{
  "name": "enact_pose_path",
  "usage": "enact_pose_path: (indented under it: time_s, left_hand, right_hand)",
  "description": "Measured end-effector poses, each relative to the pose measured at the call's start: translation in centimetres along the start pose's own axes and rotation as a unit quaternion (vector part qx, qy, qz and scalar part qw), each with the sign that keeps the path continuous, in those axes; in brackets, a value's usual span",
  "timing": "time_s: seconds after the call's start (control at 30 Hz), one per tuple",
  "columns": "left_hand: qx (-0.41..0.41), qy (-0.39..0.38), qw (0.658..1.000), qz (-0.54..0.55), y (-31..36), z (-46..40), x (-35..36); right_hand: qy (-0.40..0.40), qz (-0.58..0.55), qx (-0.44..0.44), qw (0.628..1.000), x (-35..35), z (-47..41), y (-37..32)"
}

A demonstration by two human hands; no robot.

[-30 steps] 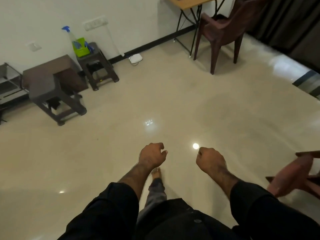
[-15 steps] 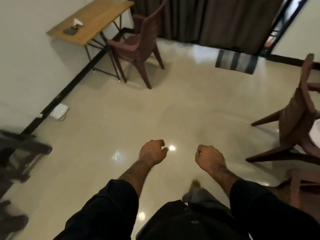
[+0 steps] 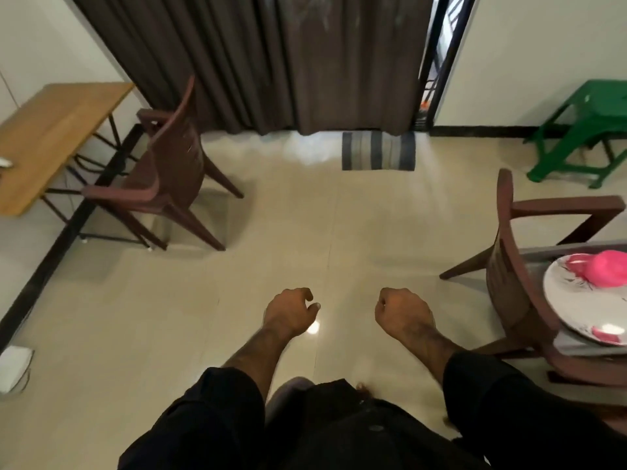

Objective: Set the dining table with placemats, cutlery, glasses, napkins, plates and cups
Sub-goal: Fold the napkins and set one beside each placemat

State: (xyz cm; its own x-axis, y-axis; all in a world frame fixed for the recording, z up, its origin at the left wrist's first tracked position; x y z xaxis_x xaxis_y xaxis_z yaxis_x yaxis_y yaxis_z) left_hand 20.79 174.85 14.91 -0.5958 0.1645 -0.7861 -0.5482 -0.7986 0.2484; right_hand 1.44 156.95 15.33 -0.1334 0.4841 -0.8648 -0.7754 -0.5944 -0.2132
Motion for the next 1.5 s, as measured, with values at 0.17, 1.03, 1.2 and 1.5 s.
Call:
enact_pose_path:
  time_s: [0.17, 1.03, 1.2, 1.5]
  left_hand:
    - [0.055, 0.002, 0.998, -0.041, 6.7, -12.6, -6.7]
    - [0.348, -0.088, 0.898, -0.256, 54.0, -58.6, -23.4]
    - [0.398, -0.117, 0.855, -0.31, 63.4, -62.0, -23.9]
    - [0.581, -0.183, 0.689, -0.393, 83.9, -62.0, -16.1]
  right_hand:
    - [0.048, -0.026, 0.038, 0.998, -6.7, -10.5, 2.1]
    - [0.091, -0.201, 0.31, 0.925, -29.1, -48.1, 25.1]
    - [0.137, -0.226, 0.398, 0.878, -32.6, -48.3, 32.7]
    - [0.178, -0.311, 0.606, 0.71, -32.1, -43.9, 40.3]
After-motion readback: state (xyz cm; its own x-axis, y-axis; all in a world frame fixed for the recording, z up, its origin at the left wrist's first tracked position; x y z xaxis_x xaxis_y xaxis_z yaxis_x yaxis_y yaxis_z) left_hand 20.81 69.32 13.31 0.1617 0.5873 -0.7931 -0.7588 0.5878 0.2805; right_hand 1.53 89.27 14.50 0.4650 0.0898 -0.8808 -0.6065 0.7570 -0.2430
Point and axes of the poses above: each hand's wrist, its own z-axis away from the middle knuckle, its own x-axis out of the palm, y = z × x, the point moved 5 cm from there along -z, towards the middle knuckle, and after that the axes turned 4 degrees about -y, right-handed, at the moved point
